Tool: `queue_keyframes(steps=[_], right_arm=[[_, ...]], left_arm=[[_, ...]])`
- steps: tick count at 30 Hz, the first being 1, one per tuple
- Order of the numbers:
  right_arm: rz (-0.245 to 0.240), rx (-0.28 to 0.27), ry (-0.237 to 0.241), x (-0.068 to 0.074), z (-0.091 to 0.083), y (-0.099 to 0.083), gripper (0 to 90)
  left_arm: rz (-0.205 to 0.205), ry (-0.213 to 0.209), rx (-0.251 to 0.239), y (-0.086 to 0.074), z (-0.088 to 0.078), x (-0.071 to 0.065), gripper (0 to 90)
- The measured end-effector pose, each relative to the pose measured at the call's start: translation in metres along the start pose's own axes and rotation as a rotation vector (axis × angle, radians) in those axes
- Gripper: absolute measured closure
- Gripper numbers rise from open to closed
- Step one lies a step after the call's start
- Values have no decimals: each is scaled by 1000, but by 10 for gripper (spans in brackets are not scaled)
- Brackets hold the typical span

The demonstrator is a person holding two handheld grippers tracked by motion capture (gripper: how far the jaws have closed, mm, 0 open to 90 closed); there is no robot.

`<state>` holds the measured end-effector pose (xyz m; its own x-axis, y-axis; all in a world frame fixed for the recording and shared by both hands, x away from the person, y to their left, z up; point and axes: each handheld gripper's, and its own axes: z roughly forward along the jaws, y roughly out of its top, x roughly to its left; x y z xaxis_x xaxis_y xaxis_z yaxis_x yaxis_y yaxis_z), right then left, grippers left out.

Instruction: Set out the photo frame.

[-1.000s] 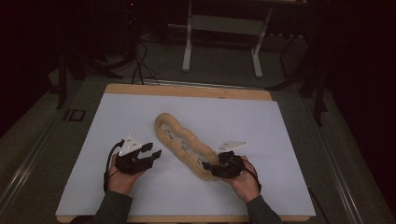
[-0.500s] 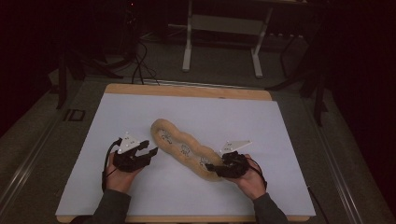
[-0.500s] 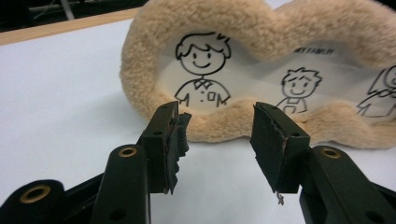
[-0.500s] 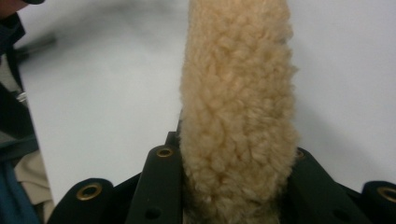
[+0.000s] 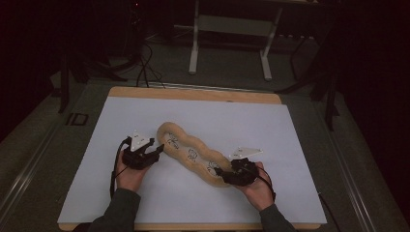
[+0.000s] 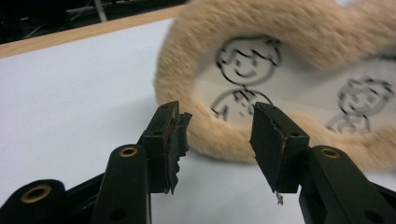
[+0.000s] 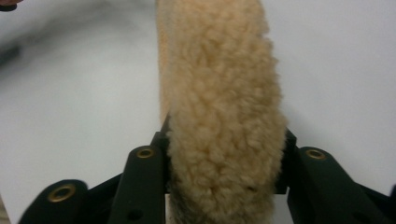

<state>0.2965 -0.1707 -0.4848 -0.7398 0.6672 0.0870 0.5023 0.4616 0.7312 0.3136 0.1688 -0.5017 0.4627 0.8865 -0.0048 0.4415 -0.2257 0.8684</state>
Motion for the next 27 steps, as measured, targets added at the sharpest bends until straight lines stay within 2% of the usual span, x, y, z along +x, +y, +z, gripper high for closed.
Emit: queue_keyframes(steps=[1, 5, 12, 17, 21, 27], right_arm=[[7, -3, -5, 0, 0, -1, 564], [36, -1, -15, -1, -1, -3, 514], [62, 7, -9, -1, 0, -7, 491], [73, 18, -12, 0, 0, -11, 485], [89, 27, -3, 1, 1, -14, 484], [93, 53, 11, 4, 6, -17, 481]], left_arm=[[-9, 19, -5, 3, 5, 4, 528], [-20, 42, -15, 7, 14, 12, 519], [-6, 14, 2, 10, 30, 16, 519], [-13, 3, 13, 14, 41, 17, 520], [-34, -3, 27, 17, 47, 20, 525], [-33, 7, 42, 18, 48, 24, 628]])
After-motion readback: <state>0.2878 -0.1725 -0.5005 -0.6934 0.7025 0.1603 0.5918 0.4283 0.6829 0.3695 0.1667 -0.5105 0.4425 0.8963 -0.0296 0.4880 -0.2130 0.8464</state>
